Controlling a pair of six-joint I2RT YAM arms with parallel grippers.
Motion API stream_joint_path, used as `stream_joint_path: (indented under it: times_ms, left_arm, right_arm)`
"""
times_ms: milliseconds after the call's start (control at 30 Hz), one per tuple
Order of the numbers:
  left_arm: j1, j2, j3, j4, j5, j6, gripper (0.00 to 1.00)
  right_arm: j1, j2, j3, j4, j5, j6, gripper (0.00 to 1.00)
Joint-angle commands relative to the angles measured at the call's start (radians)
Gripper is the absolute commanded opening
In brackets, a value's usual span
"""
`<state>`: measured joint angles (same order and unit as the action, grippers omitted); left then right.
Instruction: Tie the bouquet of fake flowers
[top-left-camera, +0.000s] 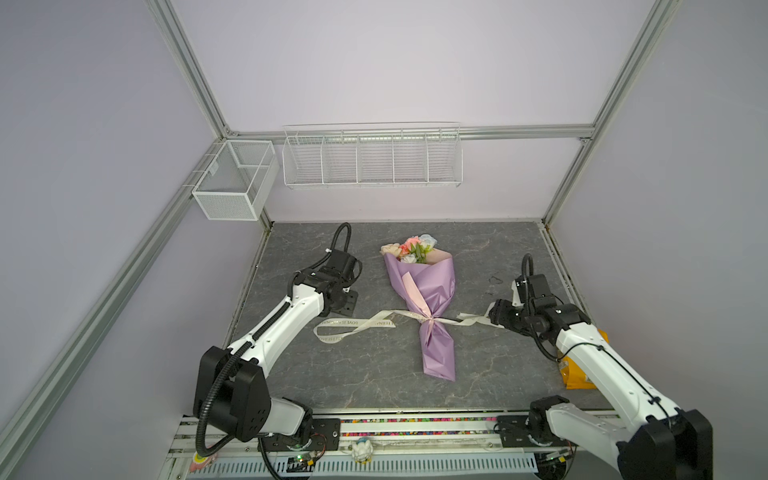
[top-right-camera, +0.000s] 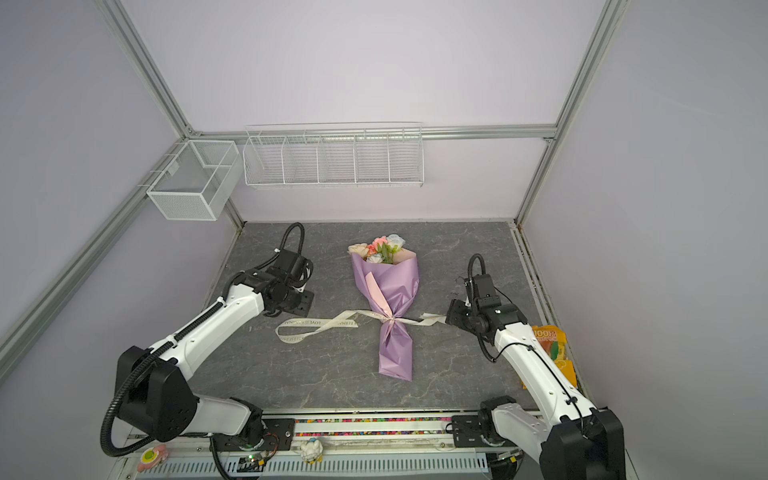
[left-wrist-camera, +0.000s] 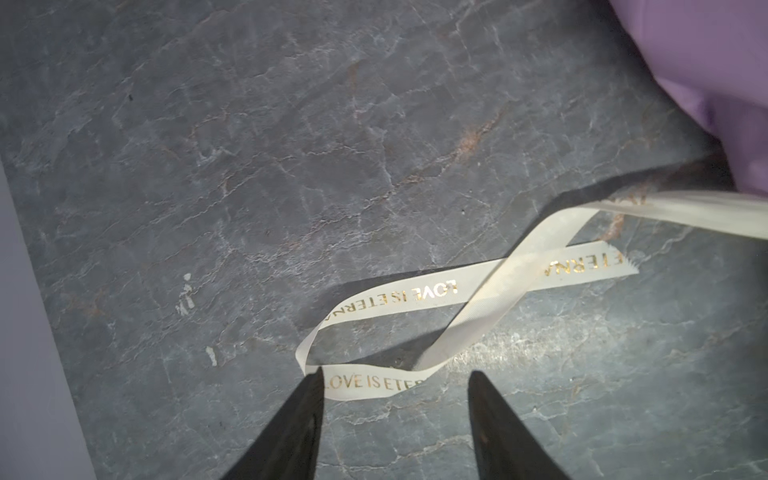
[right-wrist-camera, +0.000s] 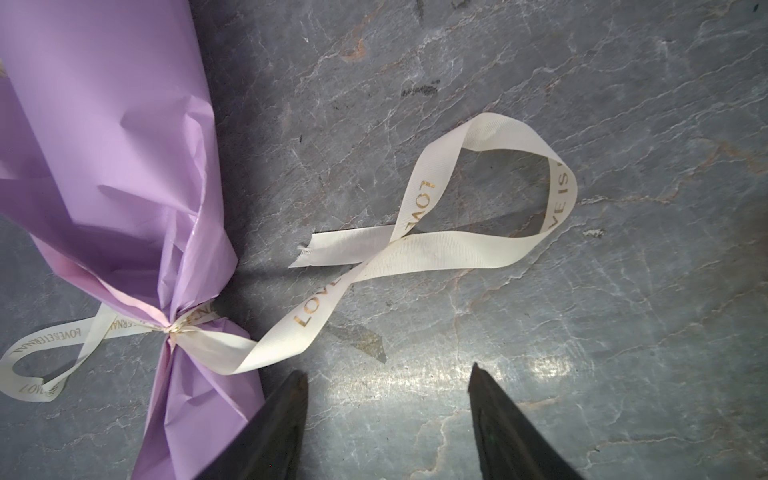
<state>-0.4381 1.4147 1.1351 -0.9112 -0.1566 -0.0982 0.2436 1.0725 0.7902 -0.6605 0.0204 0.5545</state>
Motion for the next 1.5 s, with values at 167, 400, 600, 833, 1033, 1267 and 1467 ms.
stream_joint_path:
  times_ms: [167,400,600,833,1033,1267,1467]
  left_arm:
    - [-0.019,0.057,-0.008,-0.140,0.128,-0.199,0.44]
    - [-0.034,0.148,-0.040,-0.091,0.053,-0.231,0.50]
    - [-0.041,0.240,-0.035,-0.091,0.038,-0.176,0.54]
    - [-0.055,0.332,-0.007,-0.083,0.044,-0.136,0.55]
    - [-0.062,0.402,0.012,-0.077,0.042,-0.102,0.55]
    - [-0.071,0.410,0.020,-0.073,0.078,-0.069,0.40]
    - [-0.074,0.355,0.026,-0.085,0.137,-0.063,0.11]
  right_arm:
    - [-0.006,-0.037,0.000,-0.012,-0.032,-0.012,0.65]
    - [-0.006,-0.028,0.012,-0.025,-0.071,-0.050,0.66]
    - [-0.007,-0.022,0.003,-0.019,-0.082,-0.061,0.66]
    - [-0.009,0.002,0.003,-0.019,-0.091,-0.070,0.66]
    - [-0.008,0.011,0.009,-0.019,-0.100,-0.076,0.66]
    - [-0.009,0.021,0.013,-0.021,-0.127,-0.076,0.66]
    - [-0.008,0.005,0.017,-0.029,-0.135,-0.071,0.66]
